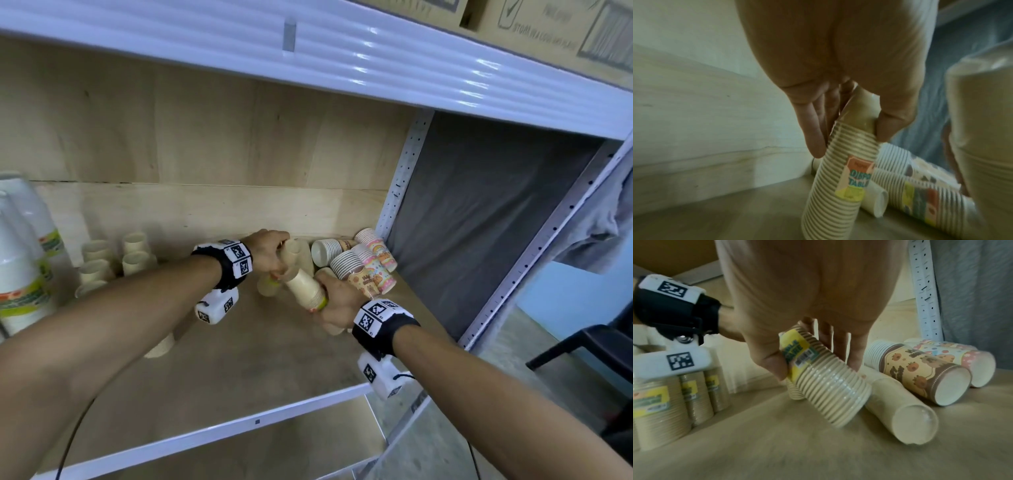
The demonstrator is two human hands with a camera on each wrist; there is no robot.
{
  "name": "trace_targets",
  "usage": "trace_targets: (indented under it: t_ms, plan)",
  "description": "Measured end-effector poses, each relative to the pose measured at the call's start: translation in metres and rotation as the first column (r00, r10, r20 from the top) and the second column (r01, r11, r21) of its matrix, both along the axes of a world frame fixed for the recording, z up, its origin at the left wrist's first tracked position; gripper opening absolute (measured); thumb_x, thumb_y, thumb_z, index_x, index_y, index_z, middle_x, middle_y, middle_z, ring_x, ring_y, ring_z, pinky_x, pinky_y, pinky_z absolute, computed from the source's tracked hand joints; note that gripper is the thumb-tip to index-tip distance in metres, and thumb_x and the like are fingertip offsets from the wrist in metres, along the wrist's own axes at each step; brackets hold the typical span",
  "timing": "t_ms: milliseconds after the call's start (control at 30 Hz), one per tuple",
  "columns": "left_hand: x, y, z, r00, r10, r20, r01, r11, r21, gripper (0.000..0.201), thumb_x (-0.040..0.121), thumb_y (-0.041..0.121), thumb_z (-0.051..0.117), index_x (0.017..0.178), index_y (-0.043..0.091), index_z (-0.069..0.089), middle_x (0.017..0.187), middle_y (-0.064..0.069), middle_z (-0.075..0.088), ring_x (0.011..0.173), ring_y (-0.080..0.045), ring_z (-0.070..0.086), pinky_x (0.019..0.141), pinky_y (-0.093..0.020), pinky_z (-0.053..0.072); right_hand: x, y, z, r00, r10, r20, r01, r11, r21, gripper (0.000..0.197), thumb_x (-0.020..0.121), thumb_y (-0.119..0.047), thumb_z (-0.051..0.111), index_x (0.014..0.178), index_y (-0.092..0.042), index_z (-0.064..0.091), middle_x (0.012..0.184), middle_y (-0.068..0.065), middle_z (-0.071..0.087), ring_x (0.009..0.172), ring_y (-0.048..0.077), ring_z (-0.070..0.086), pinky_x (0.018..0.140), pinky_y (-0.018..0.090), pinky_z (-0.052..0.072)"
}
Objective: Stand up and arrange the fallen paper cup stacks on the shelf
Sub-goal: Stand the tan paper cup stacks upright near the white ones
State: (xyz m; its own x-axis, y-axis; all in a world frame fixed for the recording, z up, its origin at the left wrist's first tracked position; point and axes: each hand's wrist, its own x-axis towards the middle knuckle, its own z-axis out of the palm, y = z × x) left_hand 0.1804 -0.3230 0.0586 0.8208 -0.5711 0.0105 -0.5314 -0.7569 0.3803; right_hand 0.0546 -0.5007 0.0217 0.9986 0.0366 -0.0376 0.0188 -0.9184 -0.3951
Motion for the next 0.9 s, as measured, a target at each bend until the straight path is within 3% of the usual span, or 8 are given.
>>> trace_targets:
  t_ms: [133, 233, 400, 467, 533, 700, 833, 900]
  plan:
    - [0.002, 0.012, 0.011, 0.996, 0.056, -0.073, -0.058, 0.998, -0.027, 0.028, 0.073, 0.025, 0.076, 0.088, 0.018, 0.054, 0.086, 0.000, 0.061, 0.077, -0.019, 0.058, 0.058, -0.026, 0.041, 0.015, 0.010, 0.007, 0.996, -0.085, 0.036, 0.082, 0.994, 0.071, 0.064, 0.071, -0.030, 0.079, 0.124, -0.017, 0.046, 0.111, 0.008, 0.065, 0.102, 0.028, 0.062, 0.082, 0.034, 0.051]
    - [0.000, 0.019, 0.014, 0.987, 0.086, -0.139, -0.092, 0.995, -0.039, 0.026, 0.073, 0.020, 0.076, 0.084, 0.021, 0.053, 0.089, -0.003, 0.063, 0.077, -0.019, 0.061, 0.064, -0.033, 0.053, 0.025, 0.019, 0.005, 0.986, -0.163, 0.028, 0.155, 0.972, 0.178, 0.070, 0.069, -0.031, 0.081, 0.127, -0.017, 0.044, 0.111, 0.009, 0.065, 0.103, 0.030, 0.063, 0.085, 0.037, 0.053]
    - [-0.010, 0.026, 0.018, 0.969, 0.090, -0.232, -0.113, 0.989, -0.090, 0.025, 0.076, 0.013, 0.076, 0.087, 0.019, 0.053, 0.090, -0.007, 0.064, 0.074, -0.018, 0.066, 0.057, -0.027, 0.056, 0.034, 0.030, -0.001, 0.973, -0.227, -0.034, 0.226, 0.917, 0.328, 0.067, 0.075, -0.025, 0.079, 0.130, -0.015, 0.041, 0.112, 0.005, 0.060, 0.096, 0.023, 0.058, 0.073, 0.029, 0.042]
    - [-0.014, 0.027, 0.019, 0.962, 0.094, -0.256, -0.121, 0.988, -0.092, 0.026, 0.077, 0.012, 0.075, 0.087, 0.020, 0.052, 0.092, -0.007, 0.063, 0.077, -0.018, 0.067, 0.058, -0.027, 0.058, 0.038, 0.036, -0.002, 0.972, -0.232, -0.045, 0.233, 0.907, 0.350, 0.068, 0.070, -0.027, 0.081, 0.125, -0.019, 0.044, 0.106, -0.001, 0.061, 0.091, 0.020, 0.059, 0.072, 0.030, 0.047]
    - [-0.018, 0.028, 0.020, 0.957, 0.102, -0.272, -0.131, 0.988, -0.088, 0.027, 0.077, 0.011, 0.075, 0.090, 0.020, 0.052, 0.096, -0.007, 0.062, 0.081, -0.019, 0.067, 0.062, -0.030, 0.060, 0.041, 0.043, -0.004, 0.973, -0.227, -0.051, 0.230, 0.899, 0.373, 0.071, 0.062, -0.029, 0.082, 0.123, -0.023, 0.045, 0.103, -0.001, 0.064, 0.091, 0.021, 0.063, 0.078, 0.038, 0.056]
    - [-0.026, 0.031, 0.013, 0.942, 0.134, -0.308, -0.162, 0.984, -0.067, 0.035, 0.078, 0.012, 0.076, 0.103, 0.018, 0.052, 0.097, -0.004, 0.059, 0.090, -0.021, 0.065, 0.066, -0.034, 0.061, 0.041, 0.043, -0.009, 0.975, -0.209, -0.083, 0.224, 0.906, 0.359, 0.070, 0.069, -0.024, 0.080, 0.127, -0.021, 0.041, 0.109, 0.002, 0.062, 0.097, 0.023, 0.061, 0.084, 0.039, 0.054]
    - [-0.030, 0.031, 0.009, 0.943, 0.148, -0.297, -0.175, 0.982, -0.065, 0.032, 0.078, 0.011, 0.076, 0.095, 0.022, 0.051, 0.095, -0.002, 0.058, 0.085, -0.018, 0.064, 0.062, -0.030, 0.059, 0.036, 0.043, -0.010, 0.980, -0.182, -0.084, 0.200, 0.921, 0.334, 0.074, 0.065, -0.035, 0.078, 0.128, -0.022, 0.041, 0.110, 0.002, 0.062, 0.097, 0.023, 0.063, 0.086, 0.042, 0.055]
    - [-0.031, 0.031, 0.010, 0.939, 0.152, -0.310, -0.182, 0.981, -0.071, 0.035, 0.079, 0.011, 0.076, 0.103, 0.019, 0.051, 0.098, -0.003, 0.059, 0.086, -0.018, 0.064, 0.066, -0.032, 0.060, 0.035, 0.042, -0.009, 0.982, -0.172, -0.072, 0.187, 0.917, 0.352, 0.075, 0.066, -0.031, 0.079, 0.130, -0.021, 0.041, 0.112, 0.003, 0.063, 0.099, 0.024, 0.062, 0.087, 0.043, 0.055]
